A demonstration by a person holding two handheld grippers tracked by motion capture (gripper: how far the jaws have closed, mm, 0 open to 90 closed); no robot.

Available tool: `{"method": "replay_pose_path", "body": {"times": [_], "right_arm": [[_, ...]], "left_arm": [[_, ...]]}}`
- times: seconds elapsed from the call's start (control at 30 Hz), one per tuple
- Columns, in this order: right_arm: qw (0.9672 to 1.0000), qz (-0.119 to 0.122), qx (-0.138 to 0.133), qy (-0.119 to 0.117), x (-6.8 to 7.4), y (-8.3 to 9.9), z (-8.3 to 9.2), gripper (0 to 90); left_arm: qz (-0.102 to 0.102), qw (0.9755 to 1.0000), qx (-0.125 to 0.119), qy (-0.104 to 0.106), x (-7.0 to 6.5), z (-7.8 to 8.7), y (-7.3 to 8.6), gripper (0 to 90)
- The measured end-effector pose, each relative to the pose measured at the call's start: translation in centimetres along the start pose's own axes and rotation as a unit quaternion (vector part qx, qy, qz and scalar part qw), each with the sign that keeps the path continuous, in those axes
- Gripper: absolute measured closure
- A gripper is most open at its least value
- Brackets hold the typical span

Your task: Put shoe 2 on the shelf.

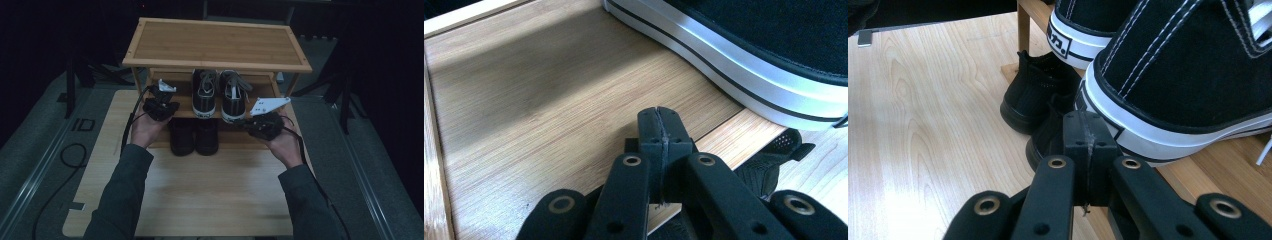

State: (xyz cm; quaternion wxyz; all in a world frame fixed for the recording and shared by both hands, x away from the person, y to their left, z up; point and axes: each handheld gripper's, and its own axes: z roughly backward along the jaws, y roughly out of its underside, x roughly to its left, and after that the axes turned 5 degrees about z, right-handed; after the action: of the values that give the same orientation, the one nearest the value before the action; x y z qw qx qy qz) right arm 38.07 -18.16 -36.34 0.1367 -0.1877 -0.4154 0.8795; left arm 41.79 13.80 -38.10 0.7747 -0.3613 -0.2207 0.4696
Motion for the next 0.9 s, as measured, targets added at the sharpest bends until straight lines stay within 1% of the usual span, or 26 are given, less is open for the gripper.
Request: {"method": "replay_pose_path", "body": {"times": [0.2, 0.3, 0.37, 0.4, 0.43, 0.53, 0.77, 0.83, 0.9], "right_arm": [[1.0000, -0.001, -0.002, 0.007, 0.2, -0.1, -0.1, 90.0], [0.9999, -0.002, 0.004, 0.016, 0.5, 0.0, -0.4, 90.0], [0.9997, 0.003, 0.014, 0.021, 0.6, 0.1, -0.9, 90.0], [0.9997, 0.003, 0.018, 0.017, 0.8, 0.1, -1.3, 90.0], [0.9997, 0.005, 0.018, 0.016, 0.9, 0.1, -1.6, 90.0], [0.9999, 0.000, 0.006, 0.015, 0.8, -0.1, -1.9, 90.0], [0.9995, 0.002, 0.013, 0.029, 0.6, -0.6, -2.3, 90.0], [0.9996, 0.003, 0.011, 0.027, 0.5, -0.5, -2.5, 90.0], [0.9996, -0.001, 0.009, 0.026, 0.6, -0.6, -2.6, 90.0]], "left_arm": [[0.001, 1.0000, -0.001, -0.001, 0.0, 0.0, 0.0, 90.0], [0.001, 1.0000, 0.000, -0.002, -0.1, 0.0, 0.0, 90.0], [0.001, 1.0000, 0.000, -0.002, -0.1, 0.0, 0.0, 90.0], [0.001, 1.0000, 0.000, -0.001, 0.0, 0.0, 0.0, 90.0], [0.002, 1.0000, 0.000, 0.000, 0.0, 0.0, 0.0, 90.0], [0.002, 1.0000, 0.001, 0.001, 0.0, 0.0, -0.1, 90.0], [0.001, 1.0000, 0.002, 0.001, 0.0, 0.0, -0.1, 90.0], [0.001, 1.0000, 0.002, 0.001, 0.0, 0.0, -0.1, 90.0], [0.000, 1.0000, 0.002, 0.001, 0.0, 0.0, -0.1, 90.0]]}}
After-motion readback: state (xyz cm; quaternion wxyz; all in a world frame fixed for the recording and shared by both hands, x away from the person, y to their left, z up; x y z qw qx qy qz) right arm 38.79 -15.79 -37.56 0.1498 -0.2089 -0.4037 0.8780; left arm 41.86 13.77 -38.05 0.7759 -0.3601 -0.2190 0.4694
